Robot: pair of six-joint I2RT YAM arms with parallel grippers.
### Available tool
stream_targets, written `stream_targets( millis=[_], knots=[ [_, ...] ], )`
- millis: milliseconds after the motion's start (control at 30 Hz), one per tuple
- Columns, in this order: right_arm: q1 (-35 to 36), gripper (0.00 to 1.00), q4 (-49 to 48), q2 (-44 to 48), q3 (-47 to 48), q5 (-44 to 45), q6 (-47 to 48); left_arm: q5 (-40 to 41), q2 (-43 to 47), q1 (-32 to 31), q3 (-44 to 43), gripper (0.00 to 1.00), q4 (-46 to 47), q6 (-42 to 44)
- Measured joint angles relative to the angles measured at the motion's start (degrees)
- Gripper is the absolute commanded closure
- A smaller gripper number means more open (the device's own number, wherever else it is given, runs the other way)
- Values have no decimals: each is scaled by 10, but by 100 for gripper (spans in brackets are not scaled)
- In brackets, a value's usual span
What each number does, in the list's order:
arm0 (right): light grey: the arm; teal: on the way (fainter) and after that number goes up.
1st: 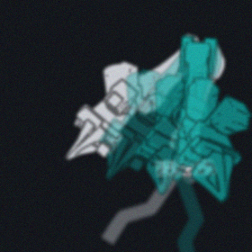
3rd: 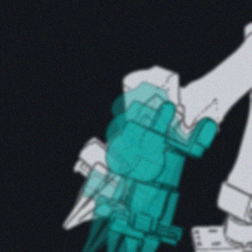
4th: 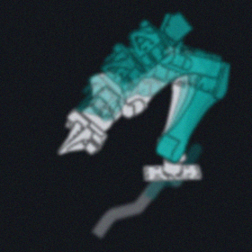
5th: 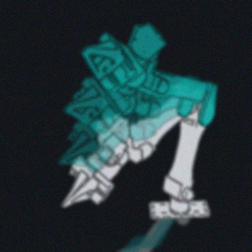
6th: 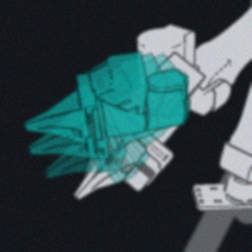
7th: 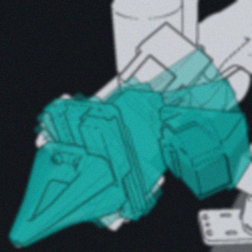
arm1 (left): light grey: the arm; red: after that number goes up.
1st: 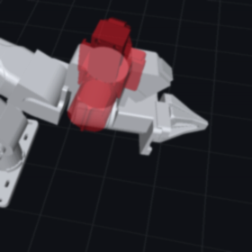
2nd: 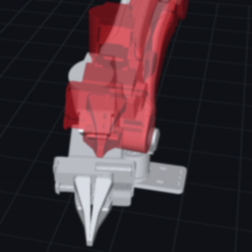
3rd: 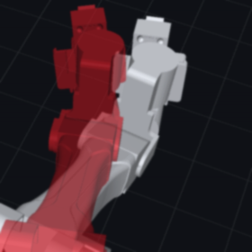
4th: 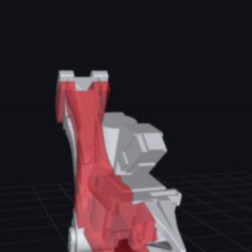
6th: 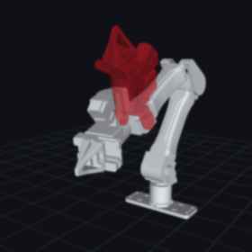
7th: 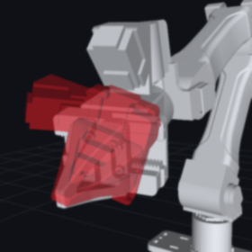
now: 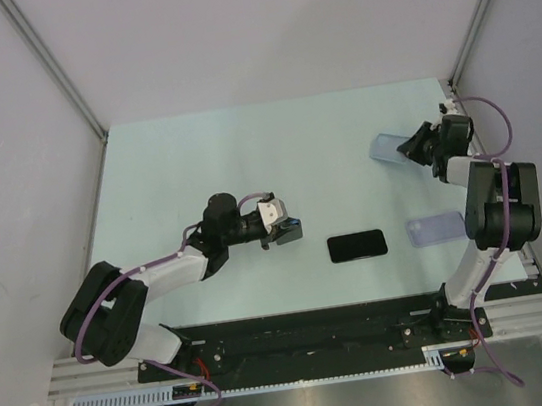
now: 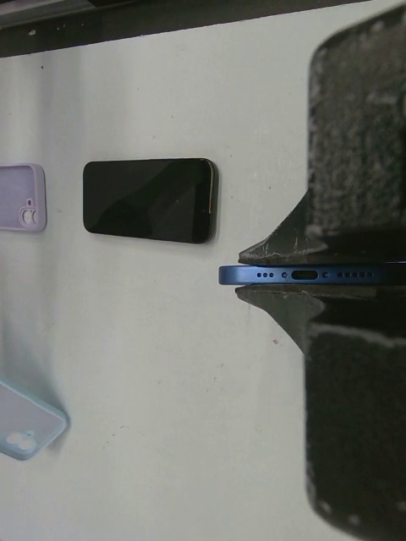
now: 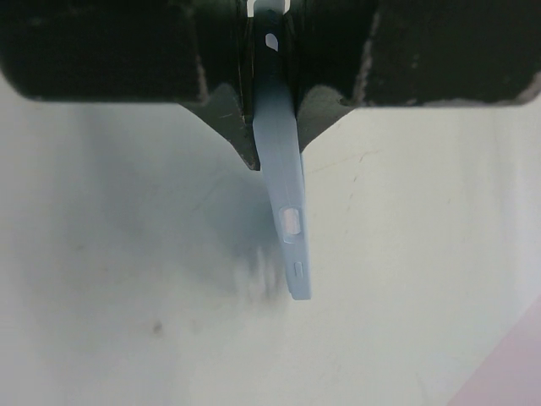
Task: Take the phone out of the phone case
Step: Place the phone case at the center of the board.
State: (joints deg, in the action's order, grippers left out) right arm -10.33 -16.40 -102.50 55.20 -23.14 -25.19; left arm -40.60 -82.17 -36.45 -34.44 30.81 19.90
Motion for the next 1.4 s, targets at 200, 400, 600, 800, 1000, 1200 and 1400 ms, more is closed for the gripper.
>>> stream_targets(
  millis=[200, 400, 600, 800, 1000, 1200, 1400],
  knots=[
    [-24, 100, -24, 1, 0, 91, -25, 0, 0, 0, 0, 100, 0, 0],
    [-22, 100, -37, 1, 0, 184, -39, 0, 0, 0, 0, 99, 0, 0],
    [-23, 79, -33, 1, 0, 230, -37, -1, 0, 0, 0, 100, 0, 0],
    [-33, 70, -9, 1, 0, 231, -33, -1, 0, 0, 0, 100, 0, 0],
    [-42, 67, 10, 1, 0, 227, -30, -1, 0, 0, 0, 100, 0, 0],
    [-44, 64, 16, 1, 0, 227, -30, -1, 0, 0, 0, 100, 0, 0],
    [-48, 55, 24, 1, 0, 227, -31, -1, 0, 0, 0, 100, 0, 0]
  ],
)
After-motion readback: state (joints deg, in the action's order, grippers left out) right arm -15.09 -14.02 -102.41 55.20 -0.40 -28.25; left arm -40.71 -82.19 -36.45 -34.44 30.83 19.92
